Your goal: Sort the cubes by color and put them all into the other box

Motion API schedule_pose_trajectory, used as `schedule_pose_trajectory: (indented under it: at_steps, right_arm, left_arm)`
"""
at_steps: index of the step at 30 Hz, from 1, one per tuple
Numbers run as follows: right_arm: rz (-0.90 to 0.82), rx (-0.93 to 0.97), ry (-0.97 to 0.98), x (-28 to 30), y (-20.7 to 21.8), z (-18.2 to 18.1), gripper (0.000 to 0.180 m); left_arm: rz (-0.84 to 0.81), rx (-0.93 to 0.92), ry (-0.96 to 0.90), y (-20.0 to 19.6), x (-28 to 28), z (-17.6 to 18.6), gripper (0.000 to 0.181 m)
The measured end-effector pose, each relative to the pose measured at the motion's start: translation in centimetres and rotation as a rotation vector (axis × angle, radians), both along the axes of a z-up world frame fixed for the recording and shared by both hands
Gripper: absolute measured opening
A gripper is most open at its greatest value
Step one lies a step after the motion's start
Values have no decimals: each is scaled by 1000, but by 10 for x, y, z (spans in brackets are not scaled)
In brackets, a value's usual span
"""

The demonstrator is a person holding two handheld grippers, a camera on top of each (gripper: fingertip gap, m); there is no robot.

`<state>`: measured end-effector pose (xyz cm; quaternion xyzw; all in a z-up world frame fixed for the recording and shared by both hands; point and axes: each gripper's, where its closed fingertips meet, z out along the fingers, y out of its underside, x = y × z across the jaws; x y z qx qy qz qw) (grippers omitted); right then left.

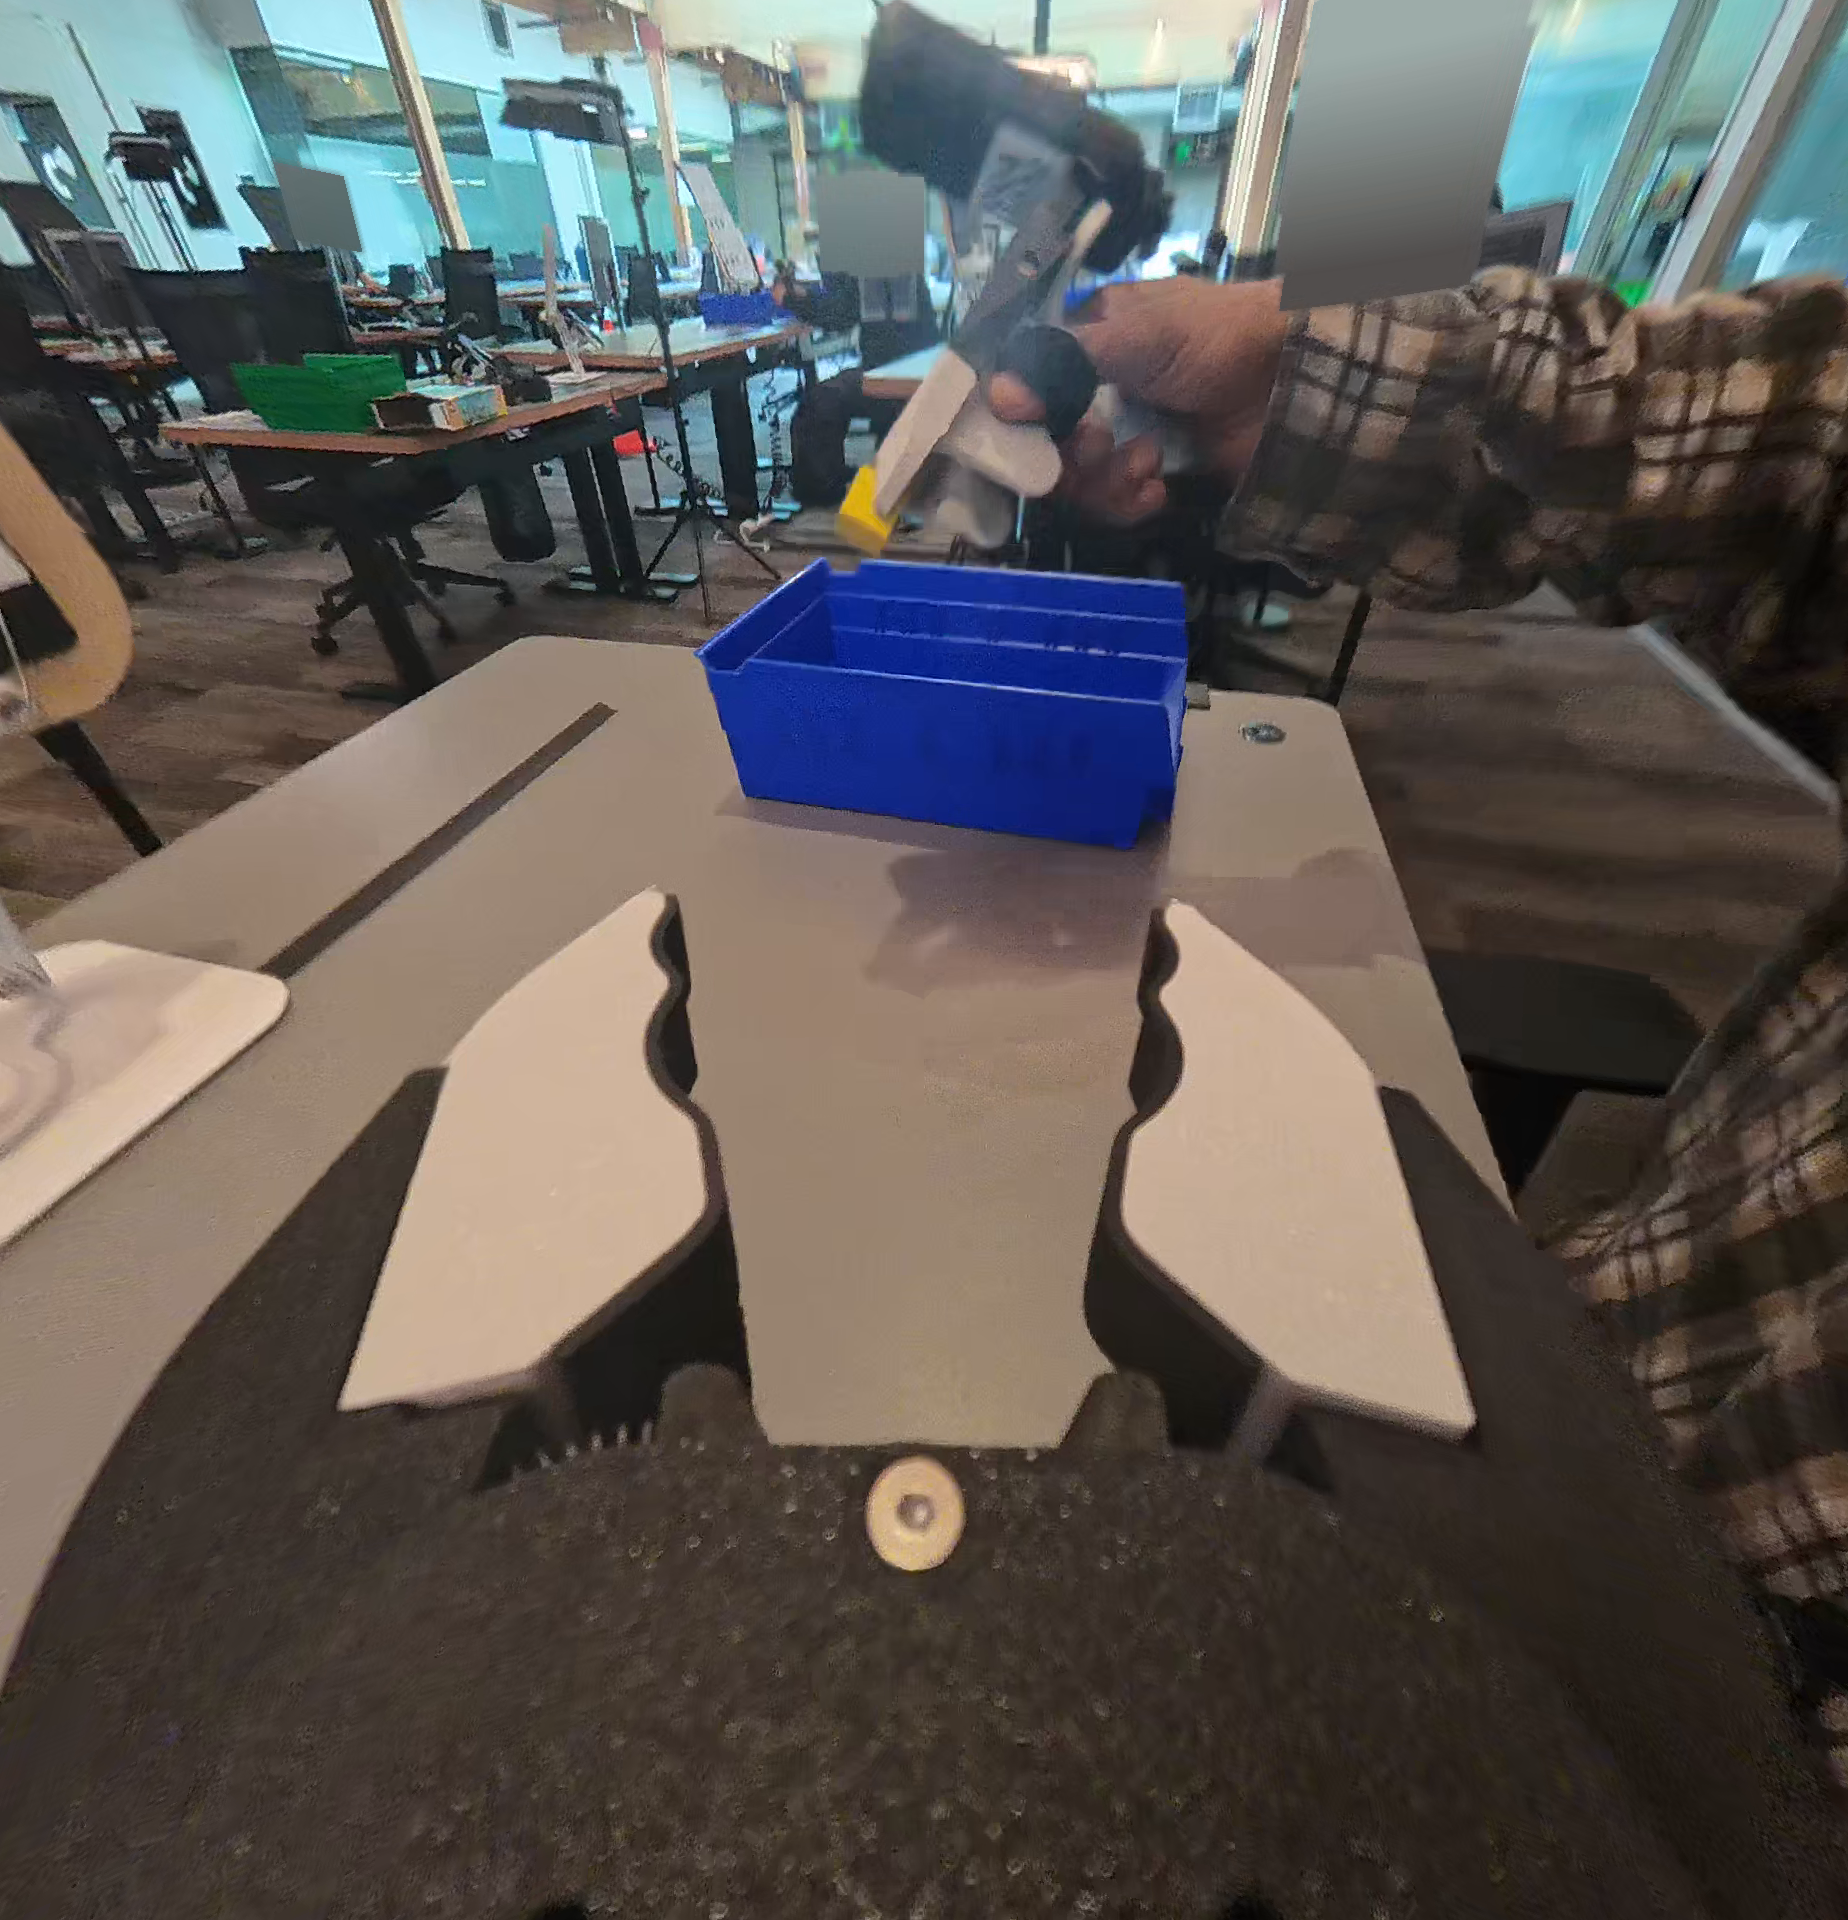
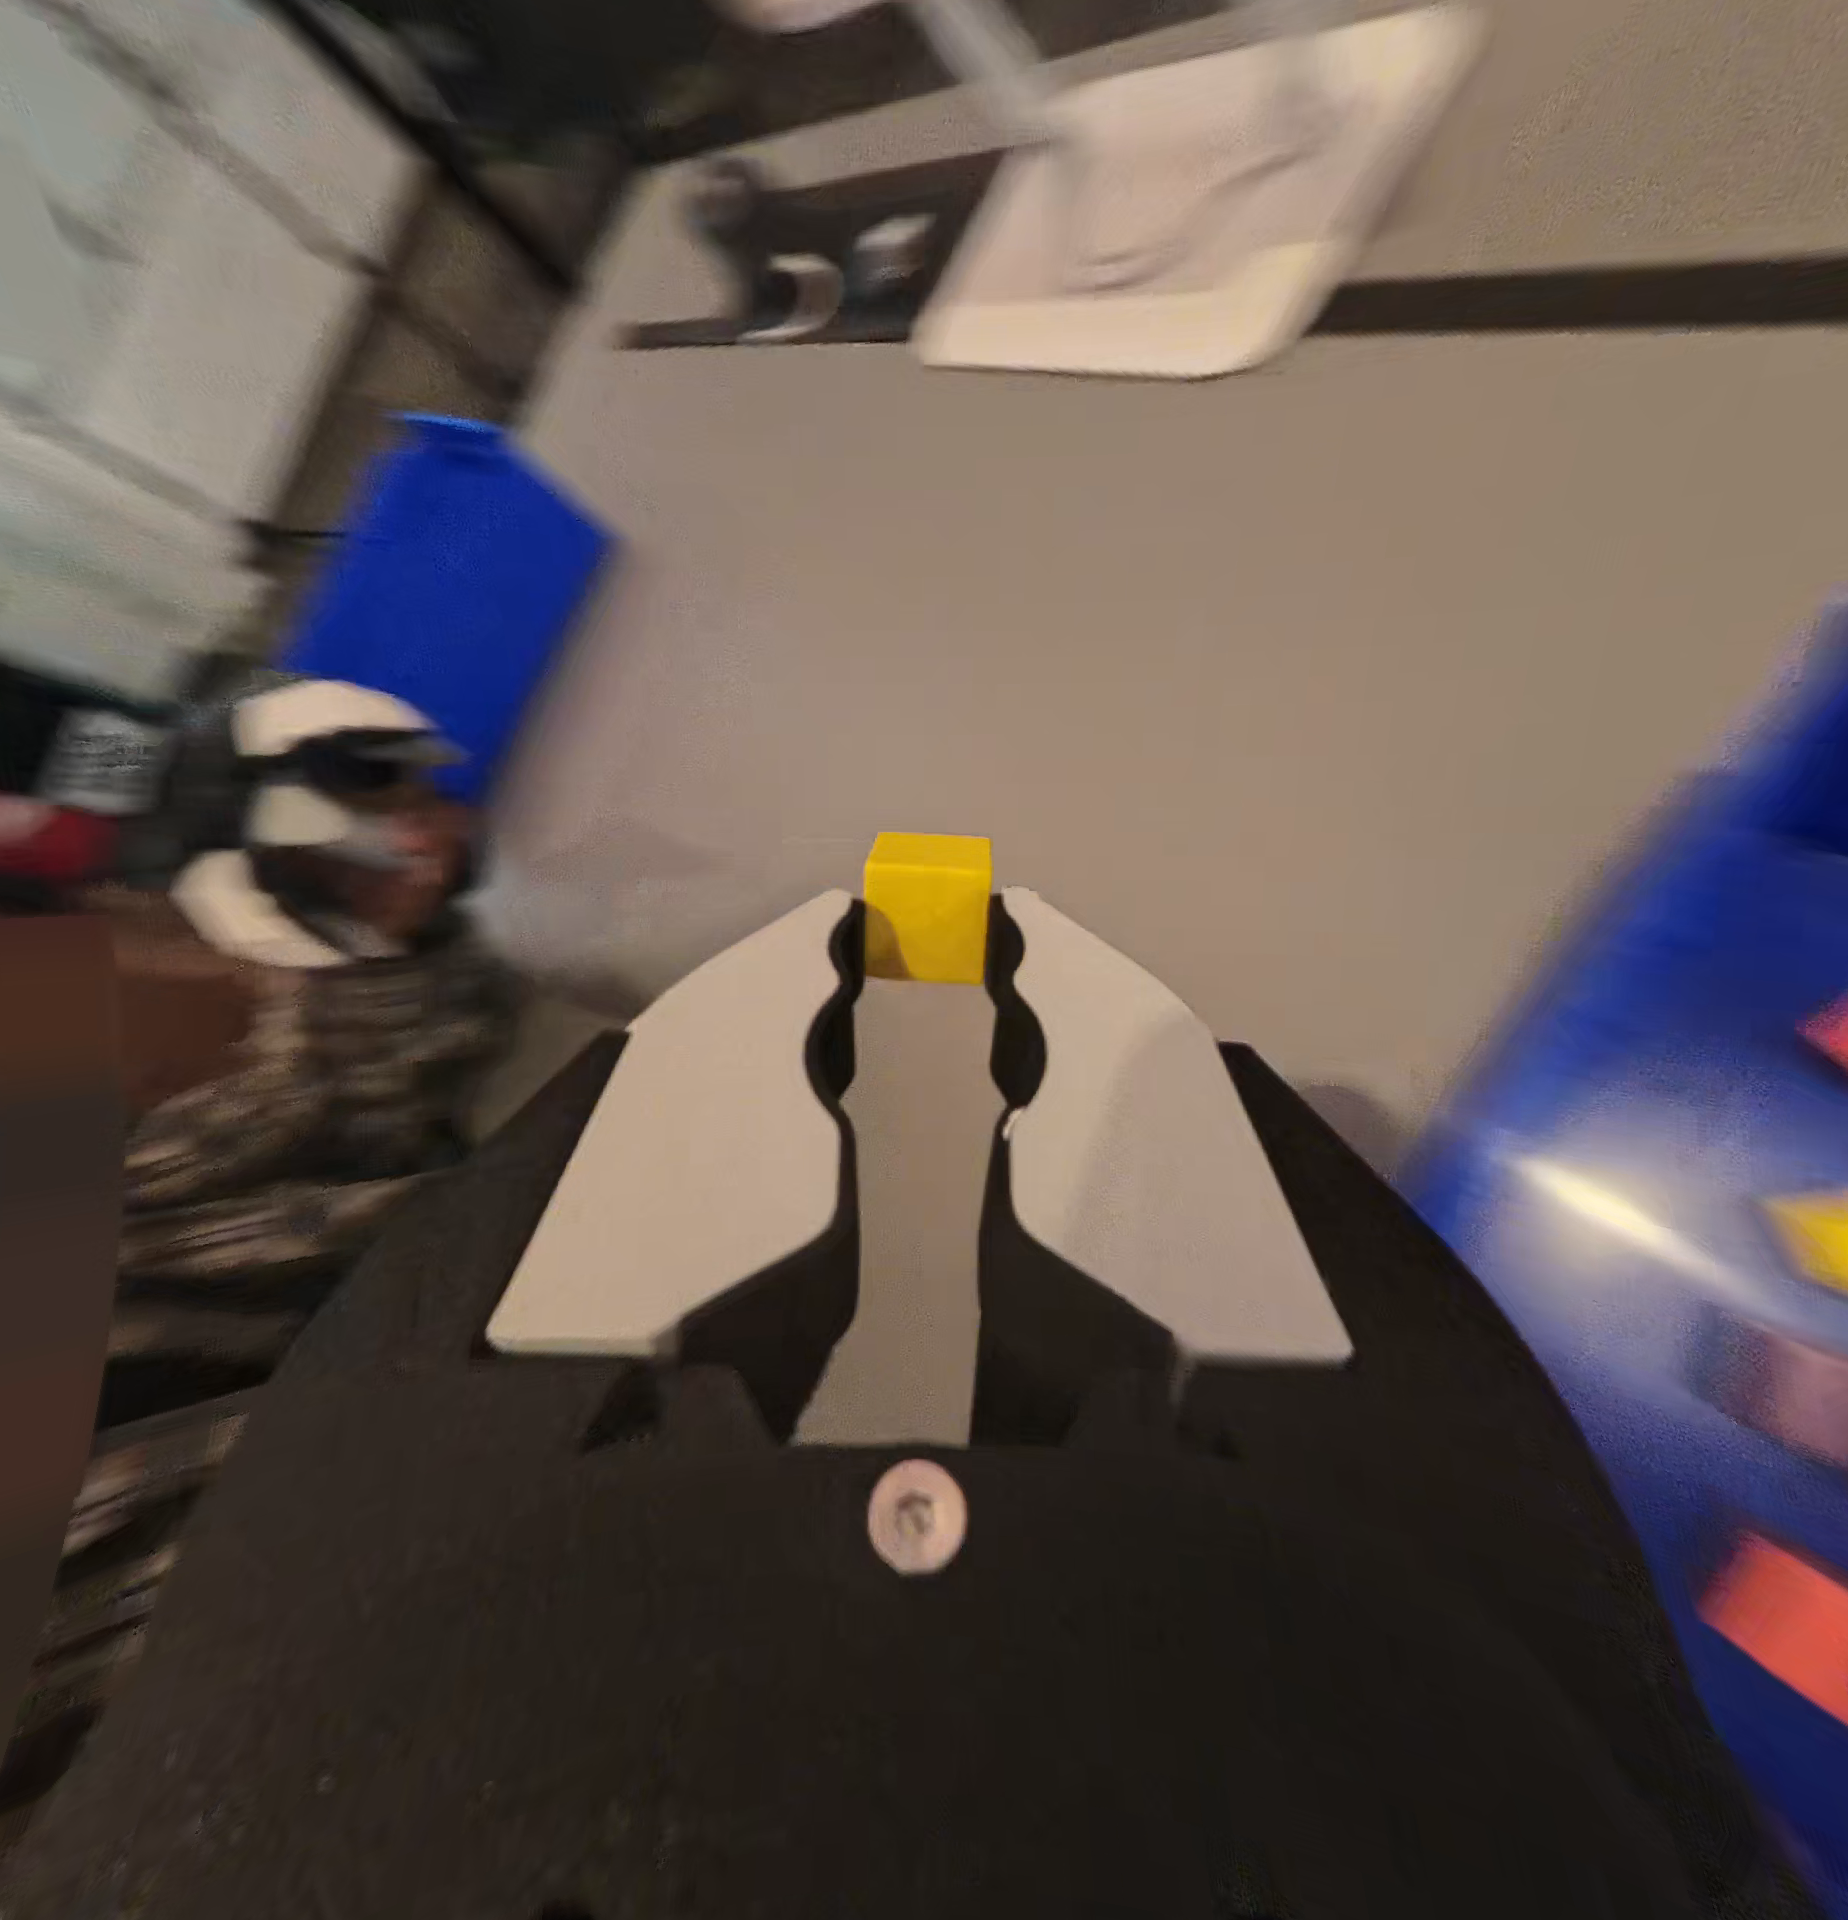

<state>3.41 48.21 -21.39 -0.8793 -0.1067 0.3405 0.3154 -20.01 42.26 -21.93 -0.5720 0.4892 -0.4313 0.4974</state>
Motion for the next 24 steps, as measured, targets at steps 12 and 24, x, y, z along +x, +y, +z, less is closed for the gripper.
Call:
schedule_pose_trajectory:
  at_steps: [12, 24]
  right_arm:
    - [-327, -201, -456, 197, 36, -109, 22]
    - [-340, -24, -315, 169, 47, -66, 49]
  left_arm:
    - [31, -151, 0, 28, -12, -55, 75]
    - [130, -106, 0, 38, -36, -38, 70]
